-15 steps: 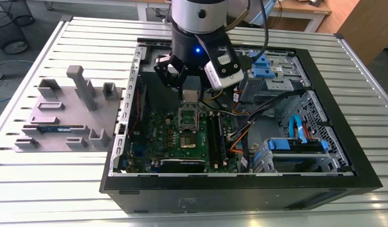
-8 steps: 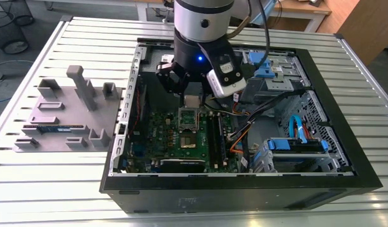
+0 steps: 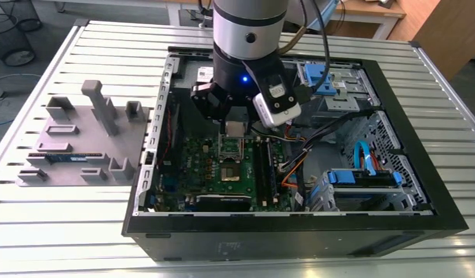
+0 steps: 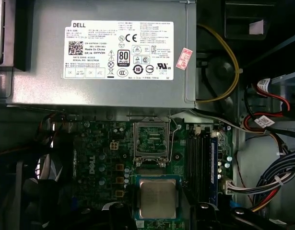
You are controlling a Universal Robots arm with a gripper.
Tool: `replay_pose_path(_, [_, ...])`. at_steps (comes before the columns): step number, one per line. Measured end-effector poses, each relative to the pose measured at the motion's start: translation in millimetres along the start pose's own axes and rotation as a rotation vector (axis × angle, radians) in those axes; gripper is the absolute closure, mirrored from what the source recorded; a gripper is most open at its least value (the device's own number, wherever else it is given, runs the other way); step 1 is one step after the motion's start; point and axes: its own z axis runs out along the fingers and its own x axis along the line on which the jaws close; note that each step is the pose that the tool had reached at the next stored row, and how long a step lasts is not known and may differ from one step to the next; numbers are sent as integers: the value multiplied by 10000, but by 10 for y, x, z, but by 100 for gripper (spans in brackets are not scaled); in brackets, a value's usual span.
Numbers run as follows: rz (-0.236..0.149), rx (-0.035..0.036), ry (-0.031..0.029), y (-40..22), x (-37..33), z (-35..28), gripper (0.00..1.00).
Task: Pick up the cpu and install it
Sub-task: 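Pick up the cpu and move it towards the insertion slot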
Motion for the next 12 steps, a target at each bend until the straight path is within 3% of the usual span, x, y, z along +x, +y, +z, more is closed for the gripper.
replay_pose_path(1, [-1, 1, 0, 0, 0, 0, 53])
replay_pose_path(3, [-1, -1, 0, -3, 0, 65, 53])
replay_pose_path(12, [-1, -5, -2, -4, 0, 82, 53])
